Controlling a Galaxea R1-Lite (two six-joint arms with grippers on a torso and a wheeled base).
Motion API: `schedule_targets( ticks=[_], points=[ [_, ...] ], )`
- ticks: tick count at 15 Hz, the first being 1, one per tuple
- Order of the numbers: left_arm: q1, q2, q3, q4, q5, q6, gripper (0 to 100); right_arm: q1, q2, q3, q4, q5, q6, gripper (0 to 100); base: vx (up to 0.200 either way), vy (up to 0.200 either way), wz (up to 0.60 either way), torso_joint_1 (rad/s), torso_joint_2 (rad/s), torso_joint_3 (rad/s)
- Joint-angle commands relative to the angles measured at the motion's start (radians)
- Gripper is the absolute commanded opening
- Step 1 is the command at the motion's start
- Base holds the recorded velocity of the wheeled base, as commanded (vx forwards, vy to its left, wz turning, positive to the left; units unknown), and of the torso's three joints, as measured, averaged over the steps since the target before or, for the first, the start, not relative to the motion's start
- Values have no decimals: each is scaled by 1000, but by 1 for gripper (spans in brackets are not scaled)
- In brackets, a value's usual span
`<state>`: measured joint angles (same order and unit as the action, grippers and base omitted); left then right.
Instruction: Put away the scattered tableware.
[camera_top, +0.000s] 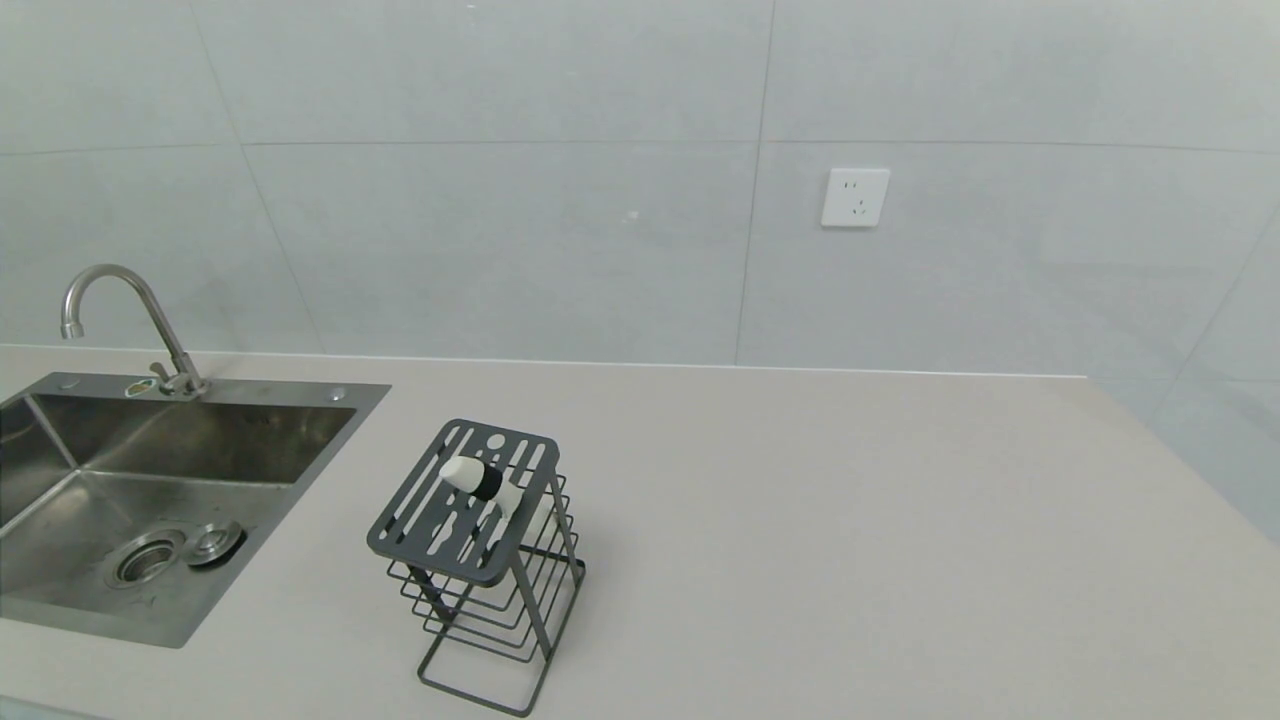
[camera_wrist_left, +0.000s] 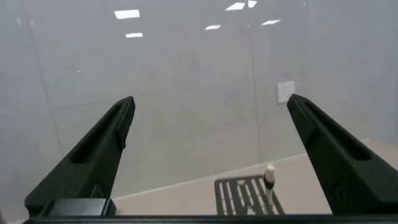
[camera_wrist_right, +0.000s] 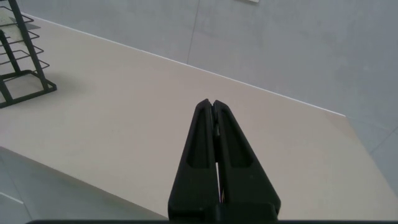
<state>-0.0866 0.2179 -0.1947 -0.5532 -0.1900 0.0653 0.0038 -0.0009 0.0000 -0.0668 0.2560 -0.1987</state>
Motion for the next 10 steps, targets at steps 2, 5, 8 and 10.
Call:
schedule_targets(
  ticks=[2,5,8,10],
  points=[
    [70,-112,52,21,9,-9,100,1,1,0,-1,0,-1,0,0,0,0,0,0,0],
    [87,-218,195,118,12,-1,100,1,1,0,-1,0,-1,0,0,0,0,0,0,0],
    [87,-218,193,265,93,7,100,1,1,0,-1,0,-2,0,0,0,0,0,0,0],
    [87,-218,195,447,142,4,100,-1,1,0,-1,0,-1,0,0,0,0,0,0,0]
  ],
)
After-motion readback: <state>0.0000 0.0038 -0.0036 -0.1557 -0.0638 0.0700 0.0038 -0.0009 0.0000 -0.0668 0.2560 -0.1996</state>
